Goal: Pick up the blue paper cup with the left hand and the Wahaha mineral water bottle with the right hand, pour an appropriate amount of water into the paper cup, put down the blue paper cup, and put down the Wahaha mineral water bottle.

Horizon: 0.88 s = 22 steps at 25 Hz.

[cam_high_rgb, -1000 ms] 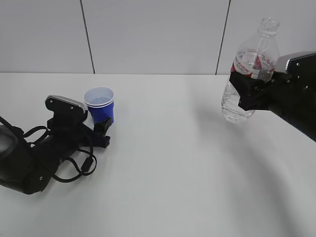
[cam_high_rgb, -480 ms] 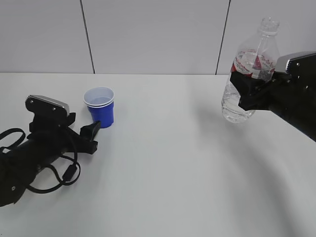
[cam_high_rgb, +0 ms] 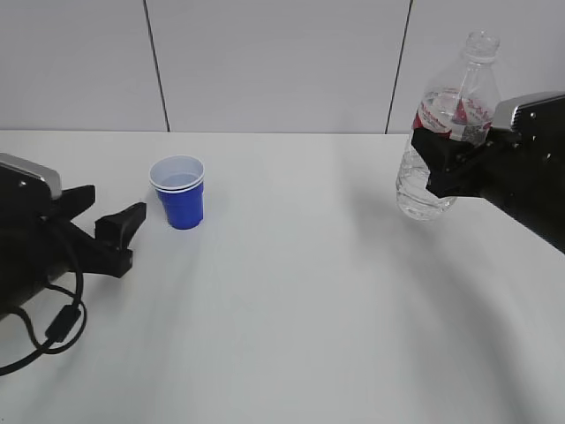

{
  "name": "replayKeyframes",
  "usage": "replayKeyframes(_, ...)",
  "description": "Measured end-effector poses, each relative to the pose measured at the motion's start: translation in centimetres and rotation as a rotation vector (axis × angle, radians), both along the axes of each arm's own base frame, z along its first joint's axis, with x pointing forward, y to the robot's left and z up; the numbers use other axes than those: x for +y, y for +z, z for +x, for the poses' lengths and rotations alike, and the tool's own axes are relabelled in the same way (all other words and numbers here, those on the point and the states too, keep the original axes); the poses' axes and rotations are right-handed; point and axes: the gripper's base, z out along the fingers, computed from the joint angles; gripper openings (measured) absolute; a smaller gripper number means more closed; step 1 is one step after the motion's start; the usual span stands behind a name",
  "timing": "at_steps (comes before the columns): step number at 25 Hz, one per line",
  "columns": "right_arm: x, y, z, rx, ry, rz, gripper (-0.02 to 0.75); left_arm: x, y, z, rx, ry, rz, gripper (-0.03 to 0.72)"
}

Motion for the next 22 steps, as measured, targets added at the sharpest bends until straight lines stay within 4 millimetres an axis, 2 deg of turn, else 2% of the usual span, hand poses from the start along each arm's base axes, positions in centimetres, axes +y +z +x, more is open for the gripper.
replayKeyframes(5,-0.1,0.0,0.0,0.000,-0.009,0.005,0.422,0.8,3.9,-1.6,-0.096,0.019,-0.072,0.558)
replayKeyframes(11,-0.1,0.0,0.1,0.000,-0.016,0.008,0.422,1.6,7.2,-3.7,-0.016,0.026,-0.094,0.558)
replayKeyframes(17,-0.2,0.0,0.1,0.000,-0.018,0.009,0.421,2.9,11.0,-7.1,-0.011,0.028,-0.137,0.558)
replayKeyframes(22,-0.2,0.0,0.1,0.000,-0.018,0.009,0.421,3.9,13.3,-10.4,0.057,0.002,-0.130,0.558)
